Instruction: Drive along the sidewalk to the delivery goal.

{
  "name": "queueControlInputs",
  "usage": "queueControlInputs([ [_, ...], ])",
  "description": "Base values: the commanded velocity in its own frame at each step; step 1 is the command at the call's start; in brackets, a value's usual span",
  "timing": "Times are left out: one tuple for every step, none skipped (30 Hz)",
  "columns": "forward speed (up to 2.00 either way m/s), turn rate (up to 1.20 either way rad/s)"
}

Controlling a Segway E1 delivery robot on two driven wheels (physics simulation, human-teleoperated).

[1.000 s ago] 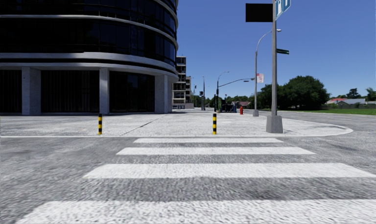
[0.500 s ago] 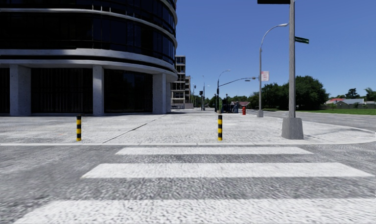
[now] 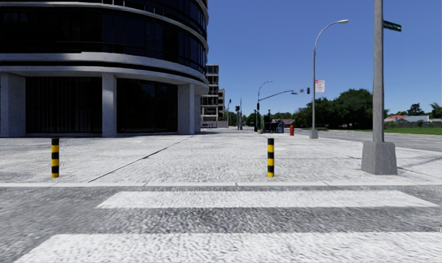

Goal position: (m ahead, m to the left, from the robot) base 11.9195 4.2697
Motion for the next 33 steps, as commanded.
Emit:
queueControlInputs([
  [2.0,0.0],
  [2.0,0.0],
  [2.0,0.0],
  [2.0,0.0],
  [2.0,0.0],
  [2.0,0.0],
  [2.0,0.12],
  [2.0,0.16],
  [2.0,0.16],
  [2.0,0.17],
  [2.0,0.17],
  [2.0,0.2],
  [2.0,0.24],
  [2.0,0.24],
  [2.0,0.29],
  [2.0,0.31],
  [2.0,0.32],
  [2.0,0.32],
  [2.0,0.33],
  [2.0,0.33],
  [2.0,0.34],
  [2.0,0.34],
  [2.0,0.34],
  [2.0,0.35],
  [2.0,0.36],
  [2.0,0.36],
  [2.0,0.38],
  [2.0,0.41],
  [2.0,0.44],
  [2.0,0.44],
  [2.0,0.46],
  [2.0,0.46],
  [2.0,0.46],
])
